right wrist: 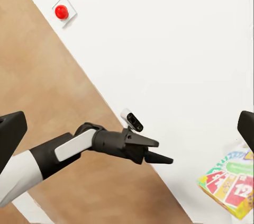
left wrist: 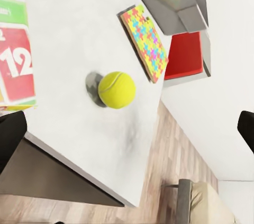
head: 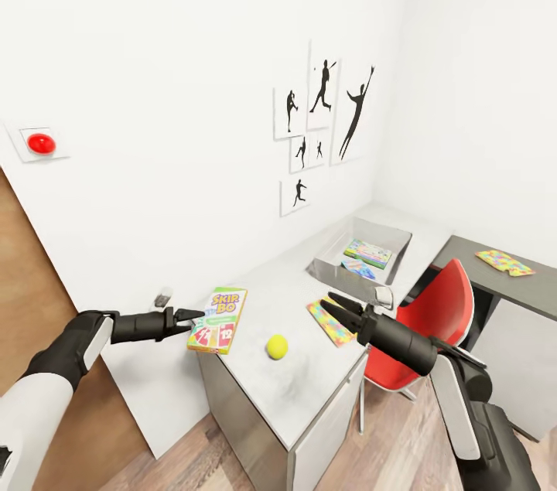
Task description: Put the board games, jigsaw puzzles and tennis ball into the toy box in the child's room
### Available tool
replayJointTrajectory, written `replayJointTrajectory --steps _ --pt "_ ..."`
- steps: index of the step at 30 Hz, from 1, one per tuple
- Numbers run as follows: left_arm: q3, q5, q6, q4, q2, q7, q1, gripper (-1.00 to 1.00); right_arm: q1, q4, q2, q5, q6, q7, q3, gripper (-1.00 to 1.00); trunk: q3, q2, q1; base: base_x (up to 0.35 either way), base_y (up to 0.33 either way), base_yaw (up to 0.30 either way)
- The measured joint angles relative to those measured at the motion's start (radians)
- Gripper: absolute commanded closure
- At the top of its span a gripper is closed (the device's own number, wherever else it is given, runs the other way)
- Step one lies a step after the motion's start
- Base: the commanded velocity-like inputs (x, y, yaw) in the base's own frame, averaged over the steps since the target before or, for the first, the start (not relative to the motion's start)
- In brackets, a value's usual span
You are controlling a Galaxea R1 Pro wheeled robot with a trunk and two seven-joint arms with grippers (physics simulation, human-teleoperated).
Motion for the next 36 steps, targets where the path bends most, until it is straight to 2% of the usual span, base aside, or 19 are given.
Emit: replayJointTrajectory --steps 1,3,5,6,9,12,15,23,30,36 --pt "0.000 0.001 0.000 0.001 0.000 0.008 0.000 -1.00 0.000 0.000 0.000 -0.001 -0.001 0.002 -0.016 -1.00 0.000 0.000 0.000 0.000 0.000 0.000" --pt "0.001 0.003 0.001 0.002 0.000 0.030 0.000 -1.00 0.006 0.001 -0.001 -0.005 0.000 0.013 -0.078 -1.00 0.000 0.000 0.000 0.000 0.000 0.000" --pt "0.003 0.005 0.001 0.009 0.001 0.049 0.000 -1.00 0.029 0.000 -0.002 -0.015 0.004 0.058 -0.179 -1.00 0.000 0.000 0.000 0.000 0.000 0.000" --pt "0.006 0.005 0.001 0.012 0.001 0.052 0.001 -1.00 0.035 0.000 -0.002 -0.017 0.005 0.075 -0.208 -1.00 0.000 0.000 0.000 0.000 0.000 0.000" --pt "0.046 0.007 0.001 0.033 -0.001 0.062 0.001 -1.00 0.055 0.000 -0.003 -0.024 0.017 0.189 -0.339 -1.00 0.000 0.000 0.000 0.000 0.000 0.000" --pt "0.080 0.007 0.001 0.039 -0.004 0.064 0.001 -1.00 0.061 0.000 -0.003 -0.022 0.043 0.256 -0.389 -1.00 0.000 0.000 0.000 0.000 0.000 0.000" --pt "0.093 0.007 0.001 0.041 -0.004 0.066 0.001 -1.00 0.062 0.000 -0.003 -0.018 0.063 0.280 -0.406 -1.00 0.000 0.000 0.000 0.000 0.000 0.000" --pt "0.102 0.007 0.001 0.044 -0.005 0.090 0.001 -1.00 0.063 0.003 -0.004 -0.016 0.086 0.290 -0.421 -1.00 -0.025 -0.056 0.031 0.000 0.000 0.000" --pt "0.107 0.008 0.004 0.046 -0.002 0.098 0.000 -1.00 0.063 0.015 -0.010 -0.015 0.089 0.291 -0.431 -1.00 -0.025 -0.056 0.031 0.000 0.000 0.000" --pt "0.109 0.007 0.004 0.046 -0.001 0.098 0.001 -1.00 0.063 0.017 -0.013 -0.016 0.081 0.294 -0.437 -1.00 -0.044 -0.098 0.054 0.000 0.000 0.000"
